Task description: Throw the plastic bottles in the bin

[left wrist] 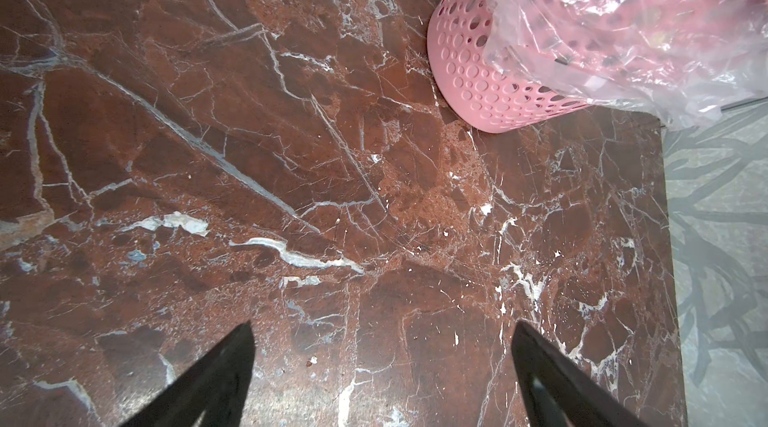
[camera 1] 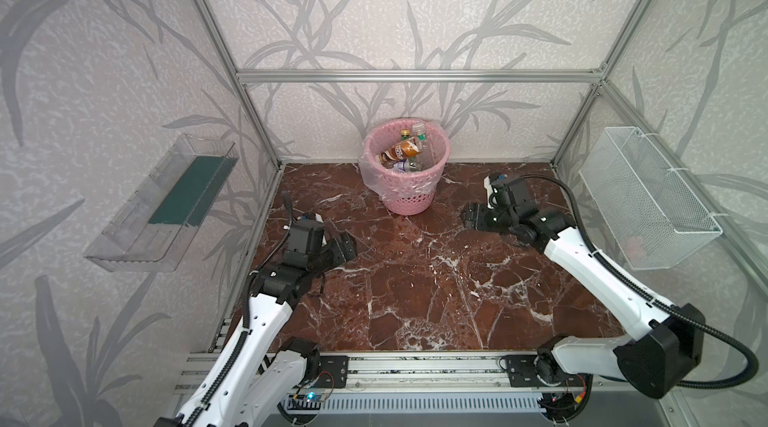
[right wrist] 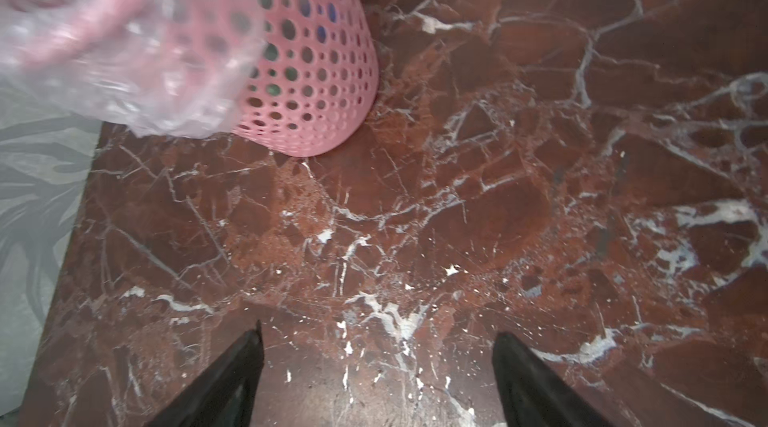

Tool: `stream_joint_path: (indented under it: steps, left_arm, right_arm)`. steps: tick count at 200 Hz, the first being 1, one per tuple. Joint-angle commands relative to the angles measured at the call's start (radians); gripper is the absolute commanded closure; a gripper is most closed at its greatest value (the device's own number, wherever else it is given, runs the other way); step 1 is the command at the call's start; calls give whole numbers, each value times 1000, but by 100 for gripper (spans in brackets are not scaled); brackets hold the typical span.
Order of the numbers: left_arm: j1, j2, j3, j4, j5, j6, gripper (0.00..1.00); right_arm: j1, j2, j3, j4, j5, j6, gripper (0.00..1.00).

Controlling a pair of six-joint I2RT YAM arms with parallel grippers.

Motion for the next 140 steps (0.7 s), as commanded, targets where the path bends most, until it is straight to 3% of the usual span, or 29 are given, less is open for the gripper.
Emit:
stream_joint_path:
  steps: [1, 85, 104, 140]
  left_arm:
    - [7, 7, -5, 49, -26, -9, 4]
    - [30, -46, -36, 105, -150, 19, 3]
    - [49, -81, -61, 126, -270, 45, 2]
    - [78, -178, -197, 284, -553, 137, 0]
  right_arm:
    - [-37, -40, -90, 62, -23, 1, 14]
    - [-205, -139, -313, 255, -101, -59, 16]
    - [-223, -179, -383, 343, -42, -92, 16]
    - [-233, -305, -587, 613, 177, -254, 12]
